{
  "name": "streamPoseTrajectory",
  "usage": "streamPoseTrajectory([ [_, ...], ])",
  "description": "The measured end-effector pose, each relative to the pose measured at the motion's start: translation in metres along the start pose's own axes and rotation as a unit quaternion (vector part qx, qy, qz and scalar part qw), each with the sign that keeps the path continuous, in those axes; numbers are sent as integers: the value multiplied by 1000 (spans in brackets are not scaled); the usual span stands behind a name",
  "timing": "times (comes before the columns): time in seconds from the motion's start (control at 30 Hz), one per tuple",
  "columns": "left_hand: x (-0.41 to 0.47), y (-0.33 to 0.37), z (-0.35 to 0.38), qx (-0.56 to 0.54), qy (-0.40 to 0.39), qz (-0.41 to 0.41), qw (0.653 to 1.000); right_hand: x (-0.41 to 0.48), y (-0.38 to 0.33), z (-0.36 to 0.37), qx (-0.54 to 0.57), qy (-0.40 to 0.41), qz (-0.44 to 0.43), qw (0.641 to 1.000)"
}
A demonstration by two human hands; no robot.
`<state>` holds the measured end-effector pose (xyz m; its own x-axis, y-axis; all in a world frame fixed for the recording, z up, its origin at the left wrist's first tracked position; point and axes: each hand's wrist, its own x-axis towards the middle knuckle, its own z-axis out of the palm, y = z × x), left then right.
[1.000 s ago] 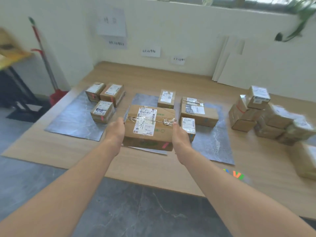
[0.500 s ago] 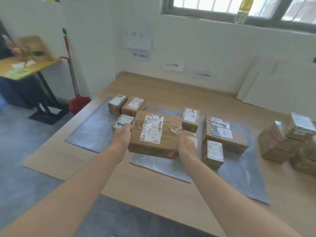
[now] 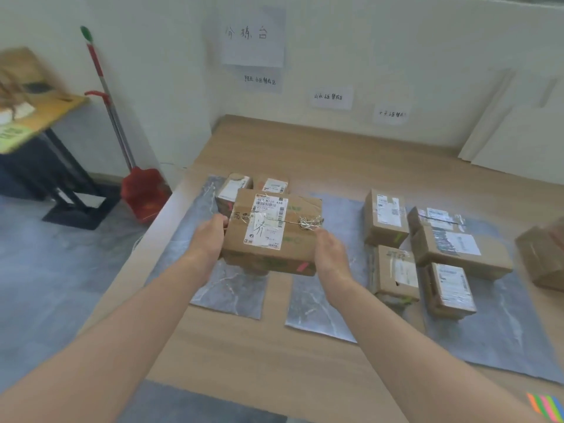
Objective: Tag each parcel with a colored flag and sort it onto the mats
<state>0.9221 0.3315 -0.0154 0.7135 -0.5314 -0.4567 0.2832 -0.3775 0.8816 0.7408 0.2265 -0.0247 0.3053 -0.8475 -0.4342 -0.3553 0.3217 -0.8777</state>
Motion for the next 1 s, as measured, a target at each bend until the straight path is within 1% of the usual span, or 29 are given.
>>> streamPoseTrajectory([
  [0.1, 24, 7, -19, -11, 32, 8, 999, 22, -9, 33, 12, -15, -16, 1000],
  [0.2, 37, 5, -48, -4, 69, 8, 998, 35, -10, 70, 15, -56, -24, 998],
  [0.27, 47, 4, -69, -1, 89, -7, 996, 41, -11, 93, 21, -81, -24, 996],
  [0.43, 93, -4, -119, 12, 114, -38, 993, 53, -11, 146, 13, -90, -6, 996],
  [0.53, 126, -6, -138, -2, 108, -34, 994, 62, -2, 186, 10, -68, 13, 998],
  [0.73, 189, -27, -176, 6, 70, -52, 996, 73, 19, 256, 51, -14, 28, 998],
  [0.9, 224, -50, -192, 17, 32, -76, 996, 84, 40, 287, 17, 14, 43, 999],
  [1.0, 237, -64, -190, 24, -2, -89, 996, 92, 52, 294, 5, 23, 70, 997],
])
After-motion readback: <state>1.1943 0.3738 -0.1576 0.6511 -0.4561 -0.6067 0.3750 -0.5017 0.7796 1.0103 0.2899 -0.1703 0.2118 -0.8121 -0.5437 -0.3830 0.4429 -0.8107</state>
